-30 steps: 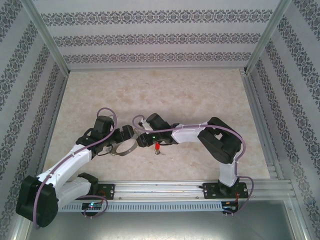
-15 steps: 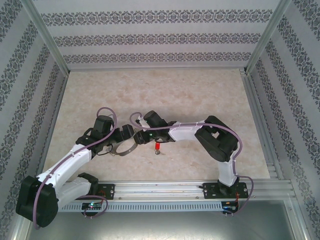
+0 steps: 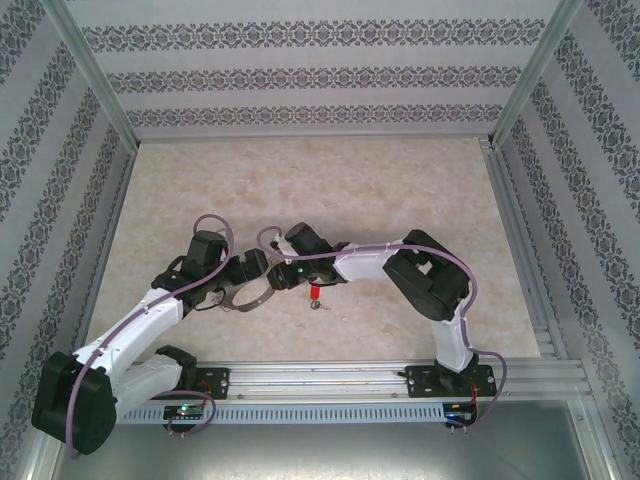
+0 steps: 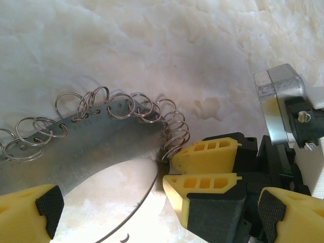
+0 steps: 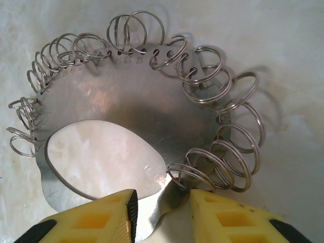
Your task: Put the keys on the keyring
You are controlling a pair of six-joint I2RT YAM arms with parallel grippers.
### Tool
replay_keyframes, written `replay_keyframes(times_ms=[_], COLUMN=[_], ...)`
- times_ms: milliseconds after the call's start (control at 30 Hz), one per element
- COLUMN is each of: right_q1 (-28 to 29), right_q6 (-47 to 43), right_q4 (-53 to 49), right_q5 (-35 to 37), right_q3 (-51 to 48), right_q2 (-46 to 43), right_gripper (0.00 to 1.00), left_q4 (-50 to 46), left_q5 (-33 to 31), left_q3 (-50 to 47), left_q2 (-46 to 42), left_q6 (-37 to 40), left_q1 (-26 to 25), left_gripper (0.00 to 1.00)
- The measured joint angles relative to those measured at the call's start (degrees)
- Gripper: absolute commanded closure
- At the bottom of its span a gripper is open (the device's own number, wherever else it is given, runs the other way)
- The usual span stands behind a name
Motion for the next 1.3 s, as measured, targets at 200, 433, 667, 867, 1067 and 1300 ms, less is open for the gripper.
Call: replay_keyframes(times_ms=[200,433,667,867,1067,1300], right_q1=[-0.6,-2.3,-2.5,-2.4,-1.8,-1.8], right_q6=[0.0,0.1,0.9,1.4,1.4,1.4], right_q4=[-0.1,-0.1,0.9,1.2,1.2,1.2], right_q5=[0.4,1.0,1.0,0.5,0.3,-0.5], right_q3=[0.0,-3.1,-3.9,-3.9,-2.8,-1.0], right_q2=[-0.3,-4.5,-4.9,-4.6,-2.5,-1.7], right_gripper=[0.66,0.65,0.65,0.63,0.63,0.64], left_q4=[0.4,1.0,1.3,1.3,1.3,1.3], left_q5=[0.0,0.1,0.0,0.1,0.1,0.1], left_q3=[0.0,0.2,0.2,0.2,0.2,0.2], left_q2=[0.0,0.0,0.0,0.0,0.0,0.0], left_q6=[-0.2,-0.4,-0.5,-0.5,-0.5,-0.6], left_q1=[0.0,0.0,0.0,0.0,0.0,0.0], left_gripper=[0.0,0.0,0.0,0.0,0.0,0.0])
